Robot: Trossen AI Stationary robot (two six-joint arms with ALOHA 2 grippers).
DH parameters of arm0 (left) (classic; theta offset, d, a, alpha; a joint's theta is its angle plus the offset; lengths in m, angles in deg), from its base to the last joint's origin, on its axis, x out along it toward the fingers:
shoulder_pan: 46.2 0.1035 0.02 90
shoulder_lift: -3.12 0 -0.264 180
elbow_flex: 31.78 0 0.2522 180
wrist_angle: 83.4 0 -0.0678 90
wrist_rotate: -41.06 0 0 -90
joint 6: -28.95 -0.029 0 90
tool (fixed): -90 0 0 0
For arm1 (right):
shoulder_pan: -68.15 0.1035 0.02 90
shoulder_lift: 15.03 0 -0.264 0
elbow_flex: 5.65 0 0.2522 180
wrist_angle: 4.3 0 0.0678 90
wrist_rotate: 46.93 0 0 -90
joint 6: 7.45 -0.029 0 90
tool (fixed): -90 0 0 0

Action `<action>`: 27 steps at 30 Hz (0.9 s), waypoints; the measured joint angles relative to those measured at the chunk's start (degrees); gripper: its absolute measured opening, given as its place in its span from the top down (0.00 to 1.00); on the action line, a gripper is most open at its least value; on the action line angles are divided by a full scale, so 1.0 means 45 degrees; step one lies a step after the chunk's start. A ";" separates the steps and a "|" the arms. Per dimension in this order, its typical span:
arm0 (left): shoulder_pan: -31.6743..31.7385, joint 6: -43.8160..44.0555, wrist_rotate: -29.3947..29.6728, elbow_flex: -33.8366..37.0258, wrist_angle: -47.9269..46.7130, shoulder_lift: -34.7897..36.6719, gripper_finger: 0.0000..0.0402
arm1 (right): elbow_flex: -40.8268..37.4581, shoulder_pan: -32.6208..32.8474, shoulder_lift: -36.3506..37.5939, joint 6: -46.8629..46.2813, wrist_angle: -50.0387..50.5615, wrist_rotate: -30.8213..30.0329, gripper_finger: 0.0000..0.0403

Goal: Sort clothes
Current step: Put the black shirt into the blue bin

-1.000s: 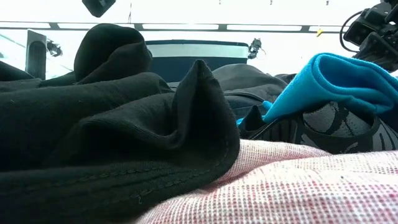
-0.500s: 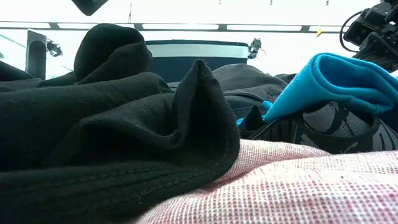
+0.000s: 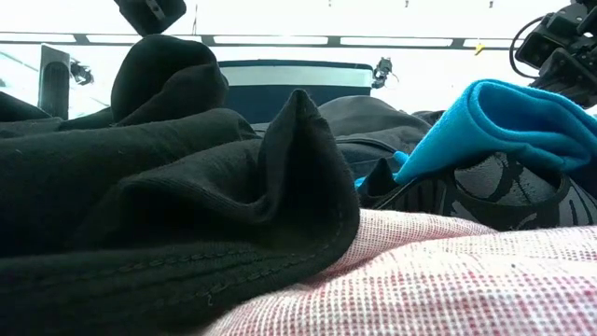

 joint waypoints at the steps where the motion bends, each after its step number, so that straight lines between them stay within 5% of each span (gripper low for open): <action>1: -0.0003 -0.0009 0.0099 0.0000 -0.0051 -0.0145 0.59 | 0.0000 0.0001 0.0000 0.0000 -0.0002 0.0002 0.78; 9: 0.0001 0.0144 0.0959 0.0010 -0.0484 -0.1615 0.58 | 0.0000 0.0003 0.0004 0.0000 -0.0001 0.0002 0.78; 19: 0.0044 0.0344 0.4004 0.0010 -0.2422 -0.2512 0.58 | 0.0000 -0.0001 0.0004 0.0000 -0.0012 -0.0003 0.78; 27: 0.0636 0.0310 0.2910 0.0010 -0.2713 -0.3307 0.58 | 0.0000 0.0000 0.0000 0.0000 -0.0099 0.0001 0.78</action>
